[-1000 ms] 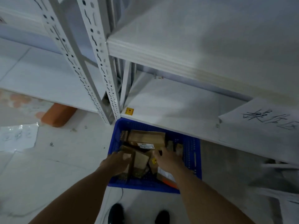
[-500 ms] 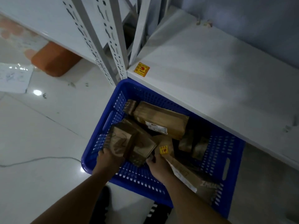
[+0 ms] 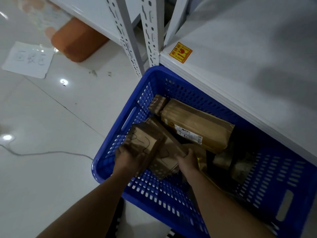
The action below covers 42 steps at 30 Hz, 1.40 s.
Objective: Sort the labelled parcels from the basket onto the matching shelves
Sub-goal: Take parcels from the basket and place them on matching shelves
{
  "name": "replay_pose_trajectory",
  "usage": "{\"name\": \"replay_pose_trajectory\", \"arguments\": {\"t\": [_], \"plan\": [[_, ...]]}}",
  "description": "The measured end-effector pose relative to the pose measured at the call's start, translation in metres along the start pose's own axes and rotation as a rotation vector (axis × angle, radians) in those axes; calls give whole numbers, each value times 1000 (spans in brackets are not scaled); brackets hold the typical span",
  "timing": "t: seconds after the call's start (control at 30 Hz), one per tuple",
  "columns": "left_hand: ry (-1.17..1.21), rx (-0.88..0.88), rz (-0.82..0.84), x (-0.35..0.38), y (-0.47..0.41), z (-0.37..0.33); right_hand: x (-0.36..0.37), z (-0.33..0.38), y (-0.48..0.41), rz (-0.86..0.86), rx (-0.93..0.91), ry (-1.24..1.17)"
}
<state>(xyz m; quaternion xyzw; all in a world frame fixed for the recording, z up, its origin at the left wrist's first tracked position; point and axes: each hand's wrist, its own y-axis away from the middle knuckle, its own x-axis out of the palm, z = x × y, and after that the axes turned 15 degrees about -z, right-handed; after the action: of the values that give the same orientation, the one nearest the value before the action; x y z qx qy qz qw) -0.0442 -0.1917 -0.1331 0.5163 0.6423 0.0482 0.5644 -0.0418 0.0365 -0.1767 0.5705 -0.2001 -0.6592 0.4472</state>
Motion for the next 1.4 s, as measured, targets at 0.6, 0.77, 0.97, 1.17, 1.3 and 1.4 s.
{"name": "replay_pose_trajectory", "arguments": {"t": [0.6, 0.77, 0.97, 1.17, 1.3, 1.4], "plan": [[250, -209, 112, 18, 19, -38, 15, 12, 43, 23, -19, -197], [384, -214, 237, 12, 36, -52, -24, 23, 61, 122, 53, -268], [431, -244, 450, -34, 65, -90, -84, 31, 109, 123, 81, -336], [279, -24, 667, -96, 136, -183, -184, 57, 189, 60, 87, -632], [219, 194, 779, -138, 208, -254, -272, 71, 269, -35, 57, -766], [158, 331, 849, -174, 285, -297, -333, 61, 338, -183, 48, -857]]}}
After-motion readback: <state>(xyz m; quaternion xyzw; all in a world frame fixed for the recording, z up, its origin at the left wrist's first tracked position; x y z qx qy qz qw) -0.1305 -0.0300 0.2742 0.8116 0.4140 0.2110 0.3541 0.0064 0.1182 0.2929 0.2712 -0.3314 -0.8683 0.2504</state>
